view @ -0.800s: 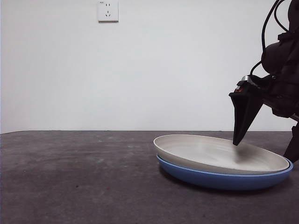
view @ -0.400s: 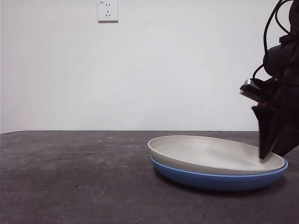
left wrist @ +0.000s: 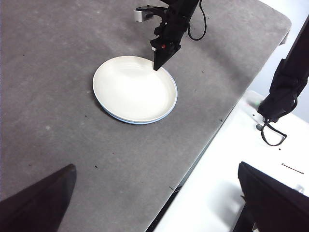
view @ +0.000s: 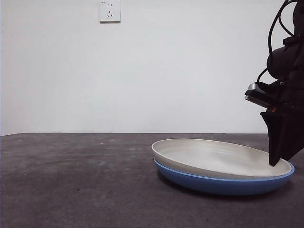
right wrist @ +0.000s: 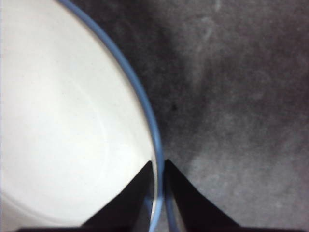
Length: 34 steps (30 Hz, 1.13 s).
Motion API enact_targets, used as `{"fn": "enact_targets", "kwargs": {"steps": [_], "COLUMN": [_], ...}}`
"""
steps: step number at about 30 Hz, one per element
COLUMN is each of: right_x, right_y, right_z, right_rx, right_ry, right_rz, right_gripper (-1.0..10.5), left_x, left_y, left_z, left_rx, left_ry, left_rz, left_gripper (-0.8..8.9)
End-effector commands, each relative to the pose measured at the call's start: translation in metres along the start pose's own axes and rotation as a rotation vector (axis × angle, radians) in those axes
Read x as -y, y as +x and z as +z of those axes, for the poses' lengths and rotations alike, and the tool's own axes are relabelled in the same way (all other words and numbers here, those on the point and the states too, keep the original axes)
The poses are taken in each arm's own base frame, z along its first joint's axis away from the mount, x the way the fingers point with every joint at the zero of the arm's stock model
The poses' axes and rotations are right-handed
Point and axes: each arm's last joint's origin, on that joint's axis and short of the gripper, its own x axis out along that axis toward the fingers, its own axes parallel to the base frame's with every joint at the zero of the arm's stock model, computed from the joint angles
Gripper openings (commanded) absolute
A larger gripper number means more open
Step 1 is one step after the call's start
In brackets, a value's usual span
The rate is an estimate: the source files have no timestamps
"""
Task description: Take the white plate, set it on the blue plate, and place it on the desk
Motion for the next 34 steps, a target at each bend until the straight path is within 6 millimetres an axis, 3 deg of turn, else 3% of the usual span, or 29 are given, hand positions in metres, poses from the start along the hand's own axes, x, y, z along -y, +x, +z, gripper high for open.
{"fn": "enact_targets", "kwargs": {"steps": [1,8,15,29,34], "right_x": [-0.005,-0.029,-0.062,-0.089,-0.089], "right_y": [-0.01,-0.021,-0.015,0.046,0.057], "right_z": [0.009,0.02,0.026,0.029,0.028], "right_rx": [0.026,0.055,0.103,-0.023,-0.043], "right_ry": [-0.007,-0.005,-0.024,-0.015,-0.012], "right_rz": [0.03,0.093,0.127,0.125,0.099], "right_gripper": [0.1,0.1,0.1,0.1,0.1], "left_x": [0.001,0.001,0.001,0.001,0.001], "left_y": [-0.001,-0.001,-0.001,-0.001,-0.001], "left_z": [0.003,0.003,0.003,0.003,0.003], "left_rx": [0.012,0.013,0.013,0.013,0.014], "left_ry": [0.021,0.021,0.017,0.017,0.017], "left_rz": [-0.008,-0.008,-0.008,-0.008,-0.008], "left_gripper": [6.39,6.39,6.39,6.39,6.39]}}
